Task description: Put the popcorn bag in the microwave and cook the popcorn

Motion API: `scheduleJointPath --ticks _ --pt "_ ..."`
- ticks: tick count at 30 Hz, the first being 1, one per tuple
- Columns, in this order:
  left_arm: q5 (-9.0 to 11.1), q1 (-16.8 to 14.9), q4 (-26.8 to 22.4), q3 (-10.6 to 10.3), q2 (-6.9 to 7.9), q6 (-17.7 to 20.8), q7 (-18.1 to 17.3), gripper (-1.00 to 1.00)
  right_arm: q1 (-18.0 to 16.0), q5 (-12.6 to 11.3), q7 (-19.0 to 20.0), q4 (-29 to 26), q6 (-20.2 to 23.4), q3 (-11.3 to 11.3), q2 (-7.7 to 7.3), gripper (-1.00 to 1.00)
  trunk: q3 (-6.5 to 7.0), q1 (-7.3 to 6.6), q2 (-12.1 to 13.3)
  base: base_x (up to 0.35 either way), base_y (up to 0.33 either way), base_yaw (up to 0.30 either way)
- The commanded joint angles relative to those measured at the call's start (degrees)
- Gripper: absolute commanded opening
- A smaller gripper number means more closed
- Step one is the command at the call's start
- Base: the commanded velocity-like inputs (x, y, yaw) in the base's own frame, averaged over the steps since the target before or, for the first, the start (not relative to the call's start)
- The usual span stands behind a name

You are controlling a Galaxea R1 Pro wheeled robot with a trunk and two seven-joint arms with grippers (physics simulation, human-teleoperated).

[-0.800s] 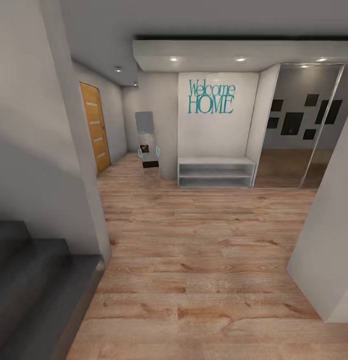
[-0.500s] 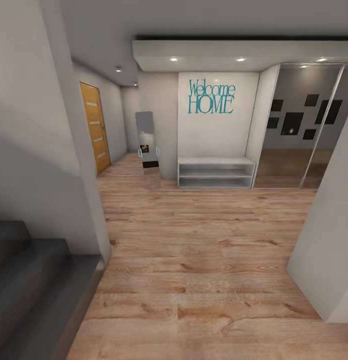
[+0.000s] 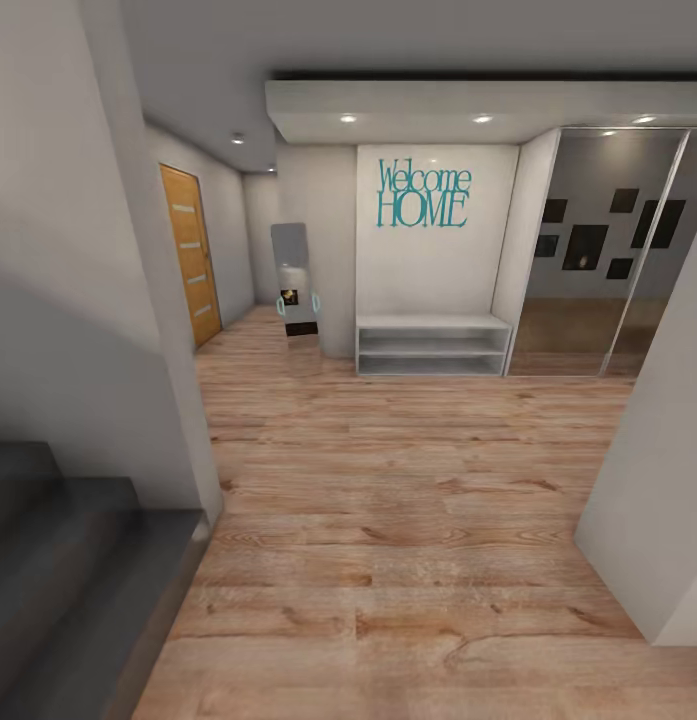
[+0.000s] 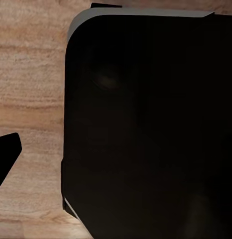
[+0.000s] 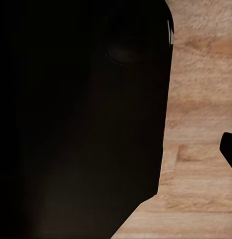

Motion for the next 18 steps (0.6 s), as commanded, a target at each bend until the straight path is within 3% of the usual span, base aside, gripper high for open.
scheduleJointPath --ticks 1,6,14,18 --pt "0.51 -0.01 -0.01 -0.02 0.00 -0.07 -0.01 1.00 -0.01 -0.02 -0.01 0.03 -0.04 0.03 -0.08 1.00 -0.04 0.00 -0.02 0.000 0.000 0.000" --pt "0.47 -0.01 -0.08 -0.01 -0.13 -0.07 -0.01 1.00 -0.01 -0.24 -0.01 0.00 -0.21 -0.19 -0.12 1.00 0.00 0.00 -0.02 0.000 0.000 -0.094" --pt "0.47 -0.01 -0.11 -0.07 -0.06 -0.08 -0.01 1.00 -0.01 -0.68 -0.03 0.06 -2.62 -0.53 -0.07 1.00 0.20 0.00 -0.02 0.000 0.000 -0.270" --pt "0.10 -0.01 -0.18 -0.53 0.89 -0.15 -0.01 1.00 -0.01 -1.23 -0.09 0.06 -3.19 -0.75 -0.06 1.00 0.30 0.00 -0.02 0.000 0.000 -0.283"
